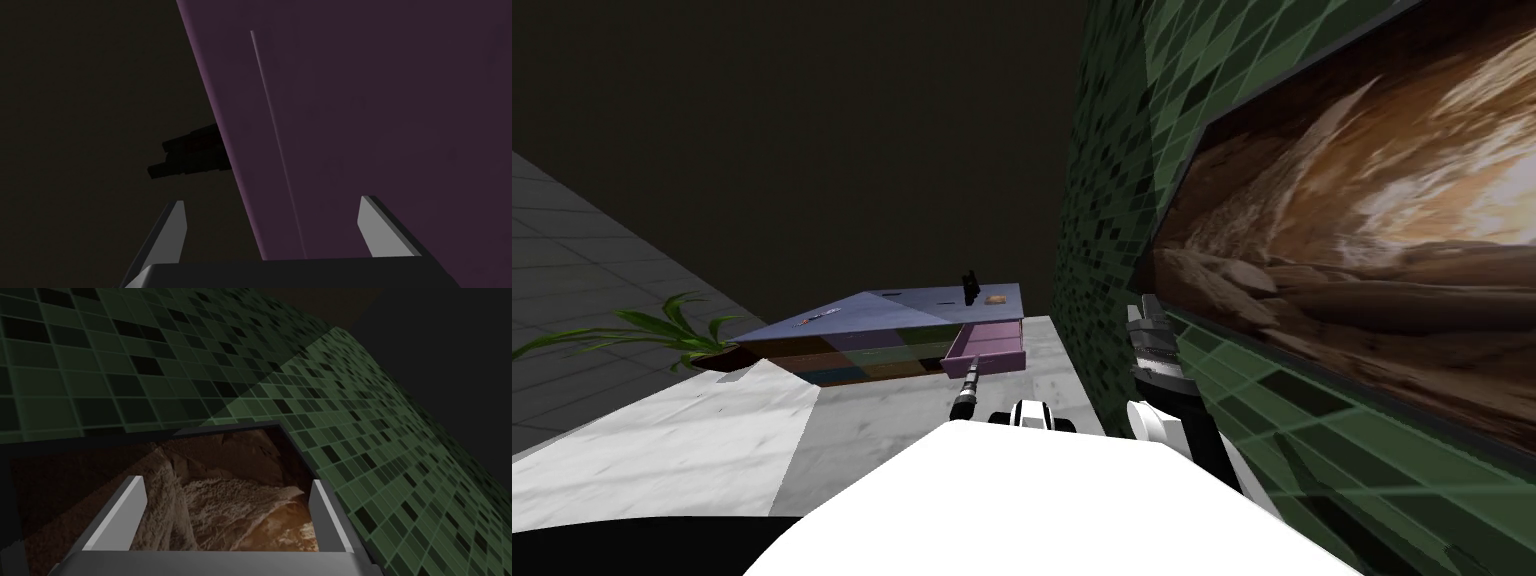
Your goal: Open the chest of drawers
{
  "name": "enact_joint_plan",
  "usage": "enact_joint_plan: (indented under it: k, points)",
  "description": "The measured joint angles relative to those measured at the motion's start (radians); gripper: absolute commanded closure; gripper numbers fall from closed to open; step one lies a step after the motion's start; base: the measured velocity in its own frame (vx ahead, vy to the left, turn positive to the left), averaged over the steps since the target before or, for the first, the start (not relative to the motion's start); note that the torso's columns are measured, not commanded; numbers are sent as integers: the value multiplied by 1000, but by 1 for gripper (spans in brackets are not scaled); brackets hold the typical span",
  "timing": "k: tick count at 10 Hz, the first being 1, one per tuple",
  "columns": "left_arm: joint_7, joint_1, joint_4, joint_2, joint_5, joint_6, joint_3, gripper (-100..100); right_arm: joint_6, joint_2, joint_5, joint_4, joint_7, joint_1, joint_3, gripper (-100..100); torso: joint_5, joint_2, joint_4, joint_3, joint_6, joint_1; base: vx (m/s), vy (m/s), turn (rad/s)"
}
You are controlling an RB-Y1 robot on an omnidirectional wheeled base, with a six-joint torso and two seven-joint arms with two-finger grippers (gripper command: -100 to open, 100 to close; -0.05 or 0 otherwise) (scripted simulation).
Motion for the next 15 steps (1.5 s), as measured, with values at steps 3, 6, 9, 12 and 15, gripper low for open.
enact_joint_plan:
  k: [3,6,9,12,15]
  points:
    - [19,8,7,26,6,28,36,-100,0,0,0,0,0,0,0,0,0,8,2,5,0,-1,-27,-13,-45]
    - [30,45,-119,42,9,85,67,-100,0,0,0,0,0,0,0,0,-1,9,2,6,0,-3,-50,-29,-159]
    - [47,12,-27,68,16,55,94,-100,0,0,0,0,0,0,0,0,0,8,1,5,1,-2,-38,-20,-149]
    - [66,55,-139,89,23,139,140,-100,0,0,0,0,0,0,0,0,0,8,2,5,0,-2,-61,-42,-152]
    - [95,33,-66,132,33,119,195,-100,0,0,0,0,0,0,0,0,-1,10,2,6,1,-4,-85,-70,-294]
